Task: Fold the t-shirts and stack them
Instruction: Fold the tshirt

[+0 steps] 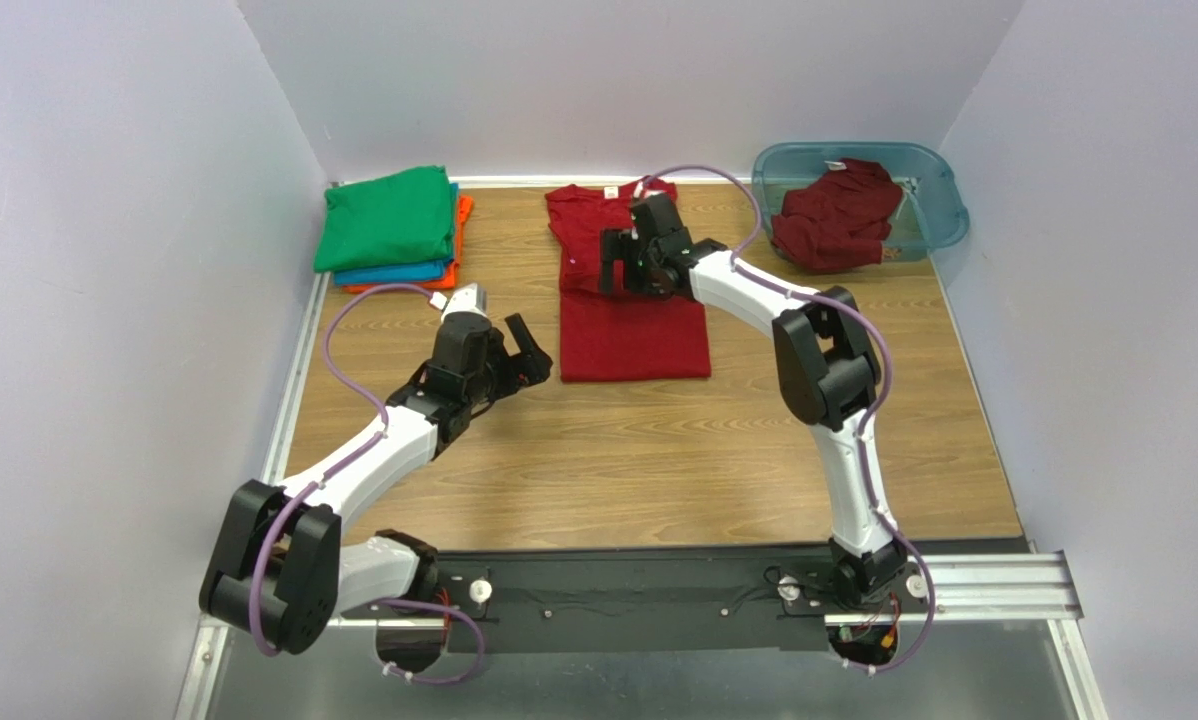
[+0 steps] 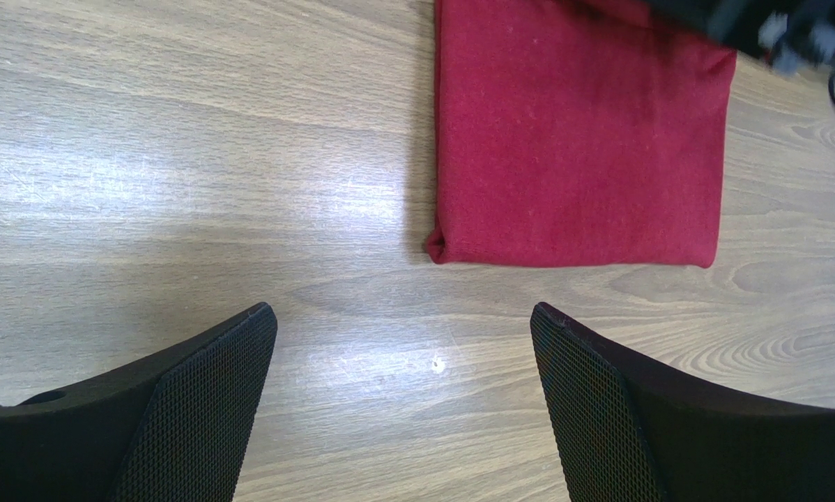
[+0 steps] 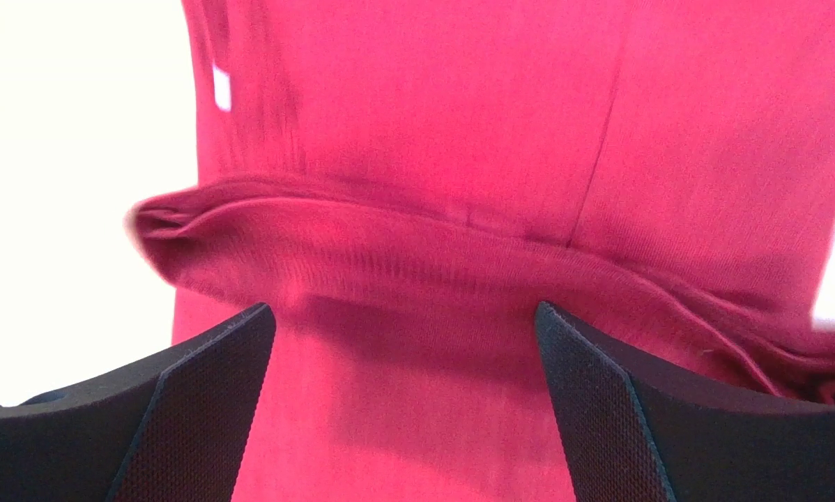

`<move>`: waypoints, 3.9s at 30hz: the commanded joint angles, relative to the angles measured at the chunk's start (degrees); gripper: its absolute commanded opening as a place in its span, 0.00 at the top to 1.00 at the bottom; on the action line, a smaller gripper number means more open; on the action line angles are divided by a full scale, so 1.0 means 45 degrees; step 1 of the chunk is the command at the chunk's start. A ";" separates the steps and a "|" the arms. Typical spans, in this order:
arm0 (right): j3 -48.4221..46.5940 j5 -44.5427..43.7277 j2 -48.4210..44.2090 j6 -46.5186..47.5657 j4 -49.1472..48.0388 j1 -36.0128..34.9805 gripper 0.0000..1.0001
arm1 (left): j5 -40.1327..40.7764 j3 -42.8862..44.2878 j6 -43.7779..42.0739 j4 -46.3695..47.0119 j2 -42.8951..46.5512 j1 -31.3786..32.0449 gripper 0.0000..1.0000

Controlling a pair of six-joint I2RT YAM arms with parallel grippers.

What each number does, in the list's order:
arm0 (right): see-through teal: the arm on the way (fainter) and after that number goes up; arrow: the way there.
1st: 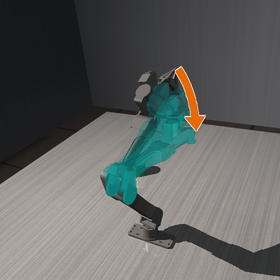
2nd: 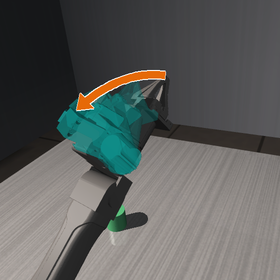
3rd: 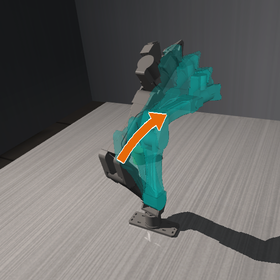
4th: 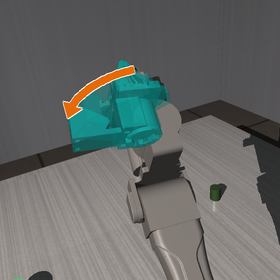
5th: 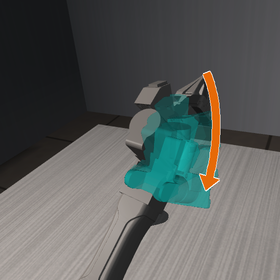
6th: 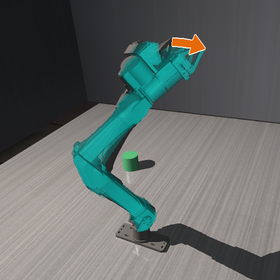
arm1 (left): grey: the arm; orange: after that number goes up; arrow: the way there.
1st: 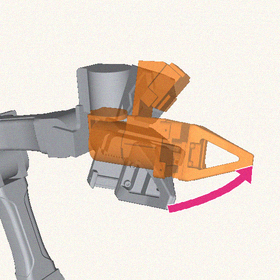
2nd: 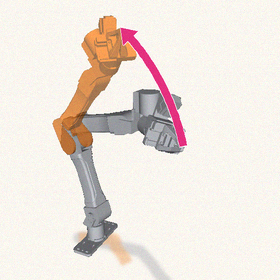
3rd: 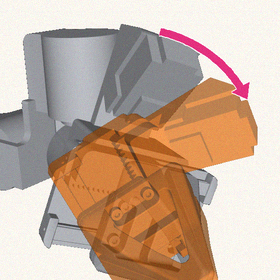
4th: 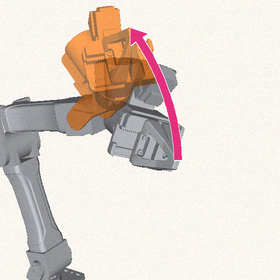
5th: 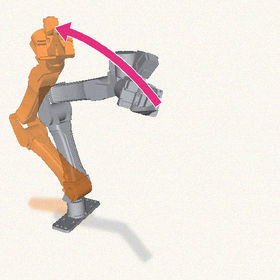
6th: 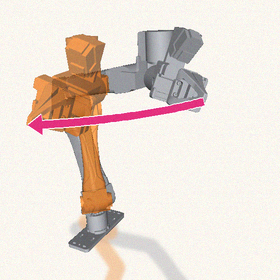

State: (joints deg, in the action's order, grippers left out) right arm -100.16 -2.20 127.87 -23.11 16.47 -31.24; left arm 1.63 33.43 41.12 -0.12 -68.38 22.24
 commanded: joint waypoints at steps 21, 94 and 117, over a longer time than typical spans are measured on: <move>0.2705 0.2363 -0.2245 -0.0606 -0.1335 0.0343 0.00 | -0.0166 0.0384 -0.0135 0.0239 -0.0566 0.0038 0.02; 1.1437 -0.0704 -0.9298 -0.3165 -0.1258 0.1396 0.00 | -0.2940 0.1556 -0.0447 0.3015 -0.6602 0.0175 1.00; 1.0324 0.0429 -0.6444 -0.2969 -0.1180 0.1533 0.60 | -0.2334 0.1301 -0.0545 0.2429 -0.6055 0.0175 1.00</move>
State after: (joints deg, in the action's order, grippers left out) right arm -52.77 -2.13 97.12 -36.84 10.31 -24.62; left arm -10.92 40.32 39.90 15.40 -96.18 22.63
